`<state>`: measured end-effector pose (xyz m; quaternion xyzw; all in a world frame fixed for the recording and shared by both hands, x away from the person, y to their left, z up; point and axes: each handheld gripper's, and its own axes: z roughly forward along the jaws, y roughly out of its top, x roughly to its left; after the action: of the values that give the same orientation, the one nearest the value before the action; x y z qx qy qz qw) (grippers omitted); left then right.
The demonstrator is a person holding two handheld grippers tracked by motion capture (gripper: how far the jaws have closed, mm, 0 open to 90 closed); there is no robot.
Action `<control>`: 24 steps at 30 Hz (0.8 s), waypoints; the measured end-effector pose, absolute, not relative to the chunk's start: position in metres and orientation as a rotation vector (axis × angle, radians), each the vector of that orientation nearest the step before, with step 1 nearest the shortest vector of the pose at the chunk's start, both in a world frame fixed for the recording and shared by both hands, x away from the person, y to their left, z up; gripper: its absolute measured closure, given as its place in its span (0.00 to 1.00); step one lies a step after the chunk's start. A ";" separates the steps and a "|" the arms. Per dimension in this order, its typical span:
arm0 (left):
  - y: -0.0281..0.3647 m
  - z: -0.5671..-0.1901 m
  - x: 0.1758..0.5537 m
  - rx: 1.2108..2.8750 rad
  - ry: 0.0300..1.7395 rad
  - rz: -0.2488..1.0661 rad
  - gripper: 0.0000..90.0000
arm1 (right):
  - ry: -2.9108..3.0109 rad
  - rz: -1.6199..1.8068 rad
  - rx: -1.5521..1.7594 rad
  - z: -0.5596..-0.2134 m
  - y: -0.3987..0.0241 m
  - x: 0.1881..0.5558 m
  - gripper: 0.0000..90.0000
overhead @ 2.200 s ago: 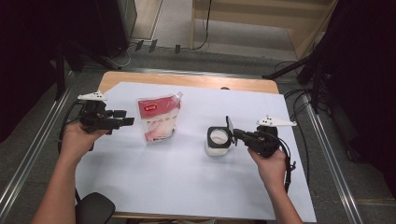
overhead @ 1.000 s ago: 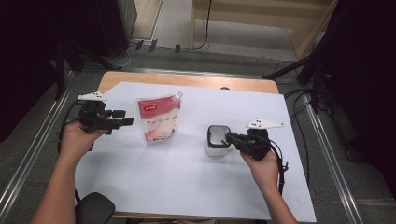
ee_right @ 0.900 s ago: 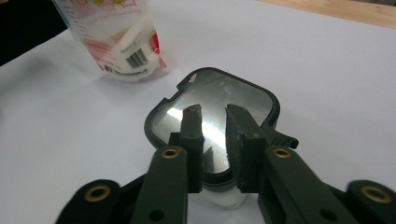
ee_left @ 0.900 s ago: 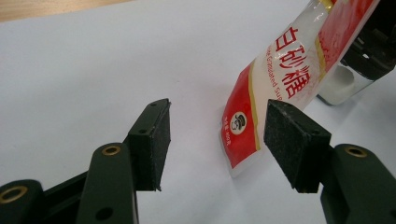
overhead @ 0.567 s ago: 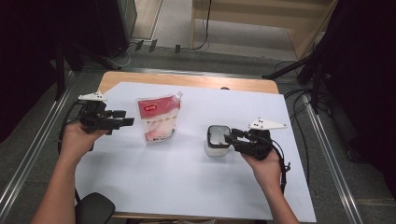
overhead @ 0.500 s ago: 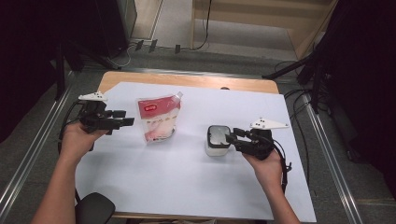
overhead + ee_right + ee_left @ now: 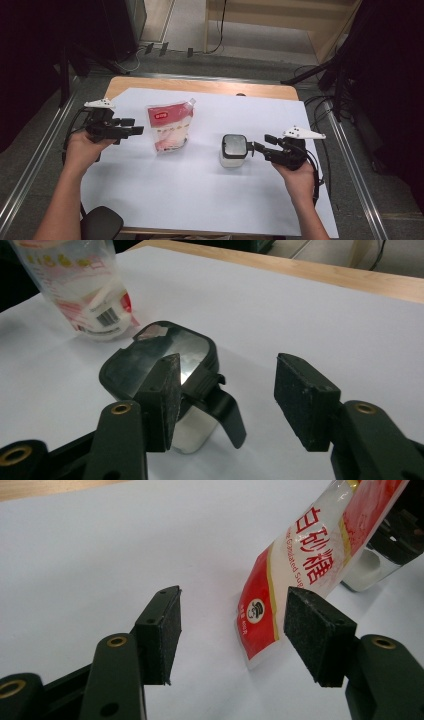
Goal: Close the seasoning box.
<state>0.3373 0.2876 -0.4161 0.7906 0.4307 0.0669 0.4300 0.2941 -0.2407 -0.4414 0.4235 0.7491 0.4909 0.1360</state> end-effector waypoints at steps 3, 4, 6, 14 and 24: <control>0.287 -0.416 0.338 1.972 1.076 0.166 0.46 | 2.151 1.415 1.235 -0.441 -0.248 0.293 0.49; 0.287 -0.416 0.337 1.970 1.078 0.166 0.45 | 2.148 1.411 1.236 -0.441 -0.250 0.293 0.49; 0.287 -0.416 0.338 1.972 1.076 0.162 0.46 | 2.141 1.411 1.239 -0.442 -0.253 0.292 0.48; 0.287 -0.417 0.338 1.973 1.081 0.161 0.45 | 2.106 1.406 1.246 -0.447 -0.266 0.292 0.39; 0.287 -0.418 0.339 1.976 1.086 0.157 0.43 | 2.086 1.354 1.294 -0.455 -0.277 0.293 0.37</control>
<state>0.3387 0.2869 -0.4179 0.7908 0.4347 0.0628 0.4263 0.2933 -0.2773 -0.4545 0.4551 0.7334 0.4760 0.1684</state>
